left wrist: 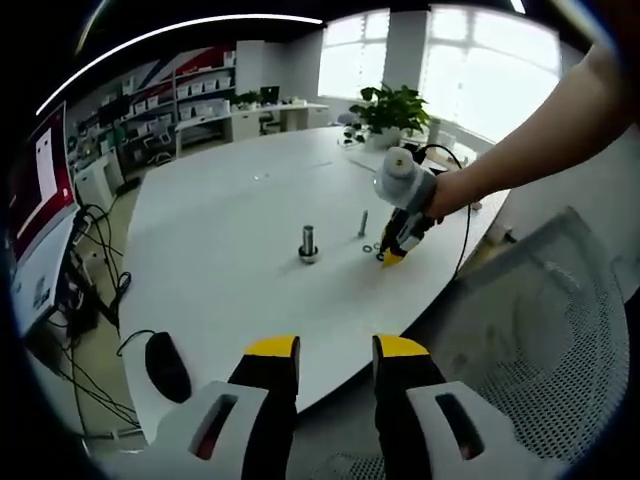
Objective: Place the washer onto the threaded stud by aligning its center hole with the stud, sliding it down to the base, and recovering from edge contact or off-axis alignment until the washer reaches the visible bottom stop.
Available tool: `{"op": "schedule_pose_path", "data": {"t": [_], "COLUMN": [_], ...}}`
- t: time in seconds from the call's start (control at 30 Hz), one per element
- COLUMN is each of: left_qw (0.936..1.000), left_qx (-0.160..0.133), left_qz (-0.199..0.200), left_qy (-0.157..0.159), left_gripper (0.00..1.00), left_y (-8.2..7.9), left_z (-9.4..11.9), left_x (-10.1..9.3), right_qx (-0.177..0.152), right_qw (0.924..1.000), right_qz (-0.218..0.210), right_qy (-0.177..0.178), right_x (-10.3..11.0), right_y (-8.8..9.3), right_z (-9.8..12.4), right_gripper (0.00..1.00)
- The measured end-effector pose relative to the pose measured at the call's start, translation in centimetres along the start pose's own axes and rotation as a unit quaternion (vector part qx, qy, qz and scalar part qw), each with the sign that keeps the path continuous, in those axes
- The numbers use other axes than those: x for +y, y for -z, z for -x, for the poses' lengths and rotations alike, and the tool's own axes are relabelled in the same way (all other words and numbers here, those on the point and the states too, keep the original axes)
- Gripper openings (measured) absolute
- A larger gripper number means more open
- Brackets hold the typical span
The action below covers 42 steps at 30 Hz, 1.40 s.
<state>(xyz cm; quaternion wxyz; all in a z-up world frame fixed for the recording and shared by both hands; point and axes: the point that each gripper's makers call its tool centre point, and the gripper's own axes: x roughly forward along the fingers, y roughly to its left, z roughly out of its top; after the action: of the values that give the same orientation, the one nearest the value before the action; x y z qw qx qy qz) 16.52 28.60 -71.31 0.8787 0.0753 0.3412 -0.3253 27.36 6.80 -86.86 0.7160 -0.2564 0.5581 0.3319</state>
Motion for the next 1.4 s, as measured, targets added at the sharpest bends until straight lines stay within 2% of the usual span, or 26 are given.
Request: {"op": "schedule_pose_path", "data": {"t": [0.33,0.67,1.1,1.4], "left_qw": [1.0,1.0,1.0,1.0], "left_qx": [0.001,0.0,-0.005,-0.002], "left_qz": [0.001,0.0,0.0,-0.003], "left_qy": [-0.002,-0.001,-0.007,-0.009], "left_gripper": [0.26,0.25,0.25,0.25], "left_y": [0.03,-0.02,-0.25,-0.1], "left_z": [-0.03,-0.06,0.03,0.02], "left_x": [0.13,0.08,0.31,0.36], "right_qx": [0.046,0.06,0.096,0.097], "right_qw": [0.9986,0.9968,0.992,0.9906], "right_qz": [0.026,0.052,0.082,0.094], "right_qy": [-0.003,-0.005,0.004,0.02], "right_x": [-0.27,-0.21,-0.15,0.08], "right_y": [-0.04,-0.09,-0.14,-0.05], "right_z": [-0.01,0.0,-0.23,-0.13], "right_gripper": [0.18,0.16,0.16,0.15]}}
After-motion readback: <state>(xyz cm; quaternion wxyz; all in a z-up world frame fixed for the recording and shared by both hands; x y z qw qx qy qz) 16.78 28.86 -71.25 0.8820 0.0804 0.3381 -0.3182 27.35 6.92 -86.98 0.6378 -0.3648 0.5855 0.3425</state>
